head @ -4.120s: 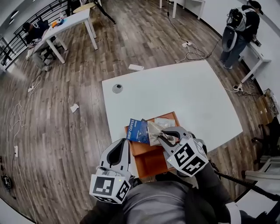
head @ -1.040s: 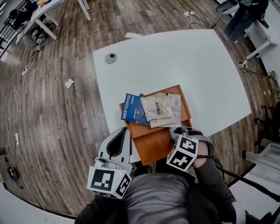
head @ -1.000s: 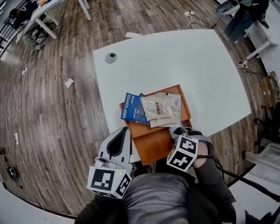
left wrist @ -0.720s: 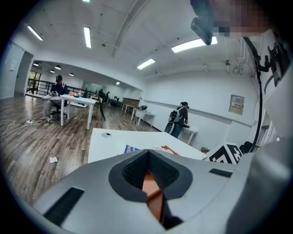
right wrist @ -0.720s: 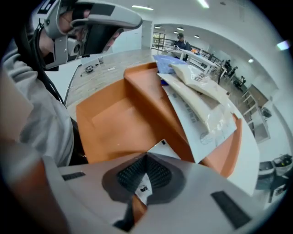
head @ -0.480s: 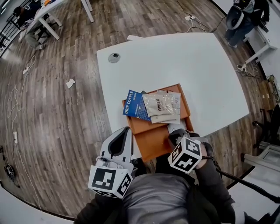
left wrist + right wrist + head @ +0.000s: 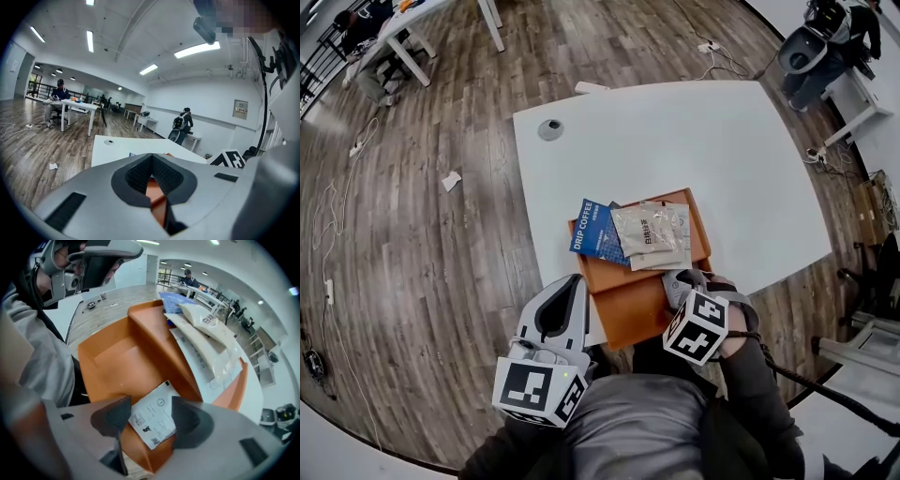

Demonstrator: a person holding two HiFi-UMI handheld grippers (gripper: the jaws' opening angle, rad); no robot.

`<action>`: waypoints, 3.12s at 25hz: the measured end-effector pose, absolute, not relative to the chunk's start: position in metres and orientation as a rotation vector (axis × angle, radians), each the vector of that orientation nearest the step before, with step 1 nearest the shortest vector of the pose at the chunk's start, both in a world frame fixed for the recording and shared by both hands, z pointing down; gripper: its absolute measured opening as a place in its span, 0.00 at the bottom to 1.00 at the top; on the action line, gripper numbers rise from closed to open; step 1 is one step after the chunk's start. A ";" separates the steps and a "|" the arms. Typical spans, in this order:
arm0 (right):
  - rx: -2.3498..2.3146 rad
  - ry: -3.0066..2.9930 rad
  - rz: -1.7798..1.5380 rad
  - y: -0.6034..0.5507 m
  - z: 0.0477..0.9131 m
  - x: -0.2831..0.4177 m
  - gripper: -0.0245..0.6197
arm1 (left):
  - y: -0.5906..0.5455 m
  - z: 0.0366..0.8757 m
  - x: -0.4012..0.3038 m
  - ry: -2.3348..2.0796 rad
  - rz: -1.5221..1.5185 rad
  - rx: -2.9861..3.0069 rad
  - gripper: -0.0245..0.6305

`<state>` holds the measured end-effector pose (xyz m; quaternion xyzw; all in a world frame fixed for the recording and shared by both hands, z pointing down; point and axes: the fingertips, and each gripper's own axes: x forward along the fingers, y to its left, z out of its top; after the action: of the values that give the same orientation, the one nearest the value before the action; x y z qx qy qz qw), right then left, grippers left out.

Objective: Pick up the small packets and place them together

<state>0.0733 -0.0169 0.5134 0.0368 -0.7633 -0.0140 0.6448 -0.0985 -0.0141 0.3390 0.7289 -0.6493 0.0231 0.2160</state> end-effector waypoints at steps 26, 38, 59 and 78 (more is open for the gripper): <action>0.114 -1.905 -0.014 0.004 0.476 0.044 0.06 | -0.001 0.329 -0.106 -1.796 0.035 2.052 0.04; 0.225 -2.204 0.037 0.021 0.407 0.022 0.06 | 0.025 0.308 -0.092 -1.797 0.043 2.143 0.04; 0.262 -2.280 0.078 -0.107 0.404 -0.030 0.20 | -0.010 0.321 -0.145 -1.990 0.046 1.892 0.04; 0.455 -2.528 0.112 -0.087 0.341 -0.009 0.20 | 0.002 0.301 -0.123 -1.949 0.061 2.010 0.04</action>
<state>-0.0094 -0.0874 0.3412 0.1699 -0.9435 0.0418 0.2813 -0.1231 0.0019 0.3010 0.7074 -0.6858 0.0214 0.1696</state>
